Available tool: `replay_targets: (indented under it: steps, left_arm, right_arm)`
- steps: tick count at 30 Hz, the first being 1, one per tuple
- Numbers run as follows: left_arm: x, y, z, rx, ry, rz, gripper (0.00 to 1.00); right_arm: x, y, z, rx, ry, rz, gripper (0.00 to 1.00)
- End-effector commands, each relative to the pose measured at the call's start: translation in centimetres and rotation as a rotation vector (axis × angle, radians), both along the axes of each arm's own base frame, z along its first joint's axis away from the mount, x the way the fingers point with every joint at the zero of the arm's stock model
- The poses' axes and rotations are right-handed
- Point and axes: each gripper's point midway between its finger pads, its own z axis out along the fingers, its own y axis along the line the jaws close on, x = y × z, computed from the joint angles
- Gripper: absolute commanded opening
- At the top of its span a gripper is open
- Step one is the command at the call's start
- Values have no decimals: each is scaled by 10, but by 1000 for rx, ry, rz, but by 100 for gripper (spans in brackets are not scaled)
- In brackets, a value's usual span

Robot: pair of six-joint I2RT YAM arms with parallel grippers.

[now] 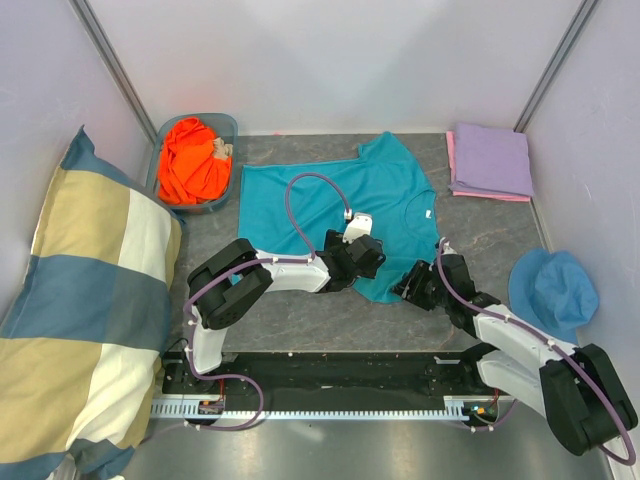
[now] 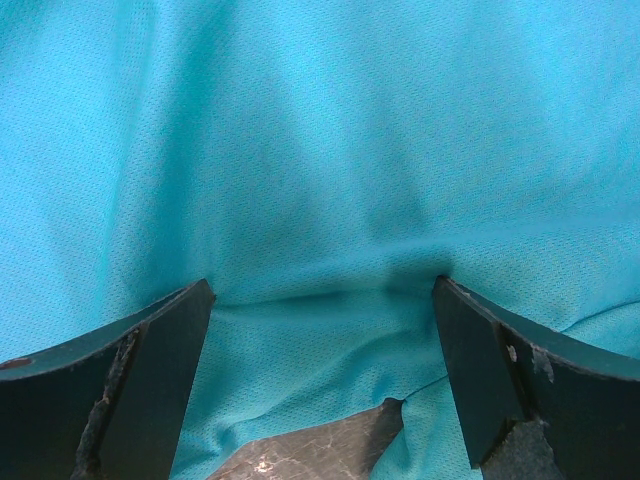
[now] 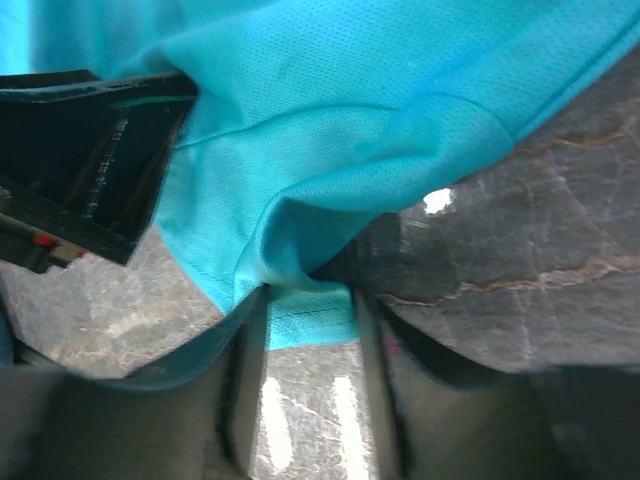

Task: Fold and stack the t-shirts
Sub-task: Grap the side of the flattened tshirt closest away from the robot with both arms

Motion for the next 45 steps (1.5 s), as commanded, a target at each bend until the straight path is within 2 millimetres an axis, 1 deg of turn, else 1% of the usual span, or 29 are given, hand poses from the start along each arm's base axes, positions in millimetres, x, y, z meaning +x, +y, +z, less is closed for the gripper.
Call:
replay_targets:
  steps: [1, 2, 3, 5, 6, 9, 13, 14, 16, 17, 18, 19, 20, 21, 22, 24, 26, 27, 29, 30, 31, 33, 34, 36, 38, 39, 41, 43, 45]
  left_arm:
    - [-26, 23, -38, 113, 125, -44, 100]
    - [-26, 24, -39, 116, 127, -44, 100]
    - [-26, 24, -39, 115, 125, -43, 100]
    - [-26, 24, -40, 116, 128, -43, 100]
    - [-26, 24, -40, 115, 129, -44, 100]
    - [-26, 24, -36, 115, 126, -40, 100]
    - [-22, 27, 3, 86, 77, -28, 100]
    - [-19, 24, 30, 42, 40, -30, 100]
    - [-19, 28, 52, 21, 12, -23, 100]
    - [-21, 33, 69, 1, -4, -17, 100]
    - [-23, 37, 76, -9, -7, -11, 100]
    - [-28, 46, 74, -5, 2, -3, 100]
    - [-33, 53, 87, -33, -2, 13, 100]
    - [-36, 61, 88, -35, -2, 24, 100]
    - [-43, 75, 80, -17, 8, 44, 100]
    - [-57, 99, 82, -33, 16, 90, 100]
    - [-67, 112, 83, -82, 34, 137, 100]
    - [-79, 125, 77, -94, 56, 145, 100]
    - [-90, 135, 66, -141, 91, 196, 100]
    - [-99, 152, 52, -112, 114, 228, 100]
    - [-103, 158, 51, -150, 121, 286, 100]
    - [-109, 182, 41, -122, 118, 368, 100]
    - [-113, 192, 41, -141, 123, 423, 100]
    - [-116, 205, 35, -149, 130, 468, 100]
    - [-111, 217, 39, -198, 121, 524, 100]
    - [-111, 225, 36, -197, 123, 544, 100]
    - [-102, 243, 42, -224, 103, 600, 99]
    - [-96, 263, 41, -207, 95, 634, 97]
    - [-89, 271, 45, -227, 78, 647, 97]
  right_arm:
    - [-25, -9, -31, -48, 107, 5, 43]
    - [-25, -8, -32, -44, 107, 7, 39]
    - [-25, -7, -31, -40, 107, 14, 28]
    - [-26, -6, -31, -33, 107, 14, 14]
    - [-24, -5, -29, -28, 99, 18, 0]
    - [-24, -3, -23, -15, 88, 22, 0]
    - [-19, -7, -13, -32, 61, 2, 0]
    - [-20, -9, -11, -39, 61, 0, 0]
    - [-20, -11, -7, -52, 58, 2, 0]
    - [-19, -11, -4, -55, 50, 2, 0]
    - [-18, -11, -1, -57, 45, 3, 0]
    - [-19, -12, -1, -64, 50, 4, 0]
    - [-18, -12, 1, -66, 41, 8, 0]
    - [-18, -12, 2, -66, 38, 9, 0]
    - [-19, -13, 3, -68, 38, 9, 0]
    - [-17, -13, 5, -71, 28, 9, 0]
    - [-18, -14, 5, -80, 33, 11, 0]
    - [-17, -14, 8, -80, 28, 10, 0]
    - [-14, -14, 13, -85, 17, 12, 0]
    - [-13, -15, 16, -90, 7, 13, 0]
    - [-13, -15, 18, -95, 6, 17, 0]
    - [-10, -15, 26, -95, -15, 20, 0]
    - [-10, -15, 27, -98, -15, 23, 0]
    - [-9, -15, 29, -101, -21, 24, 0]
    - [-10, -15, 30, -102, -22, 32, 0]
    - [-10, -14, 30, -102, -21, 35, 0]
    - [-12, -14, 29, -105, -15, 43, 0]
    - [-13, -14, 28, -105, -15, 44, 0]
    - [-13, -15, 27, -106, -15, 43, 0]
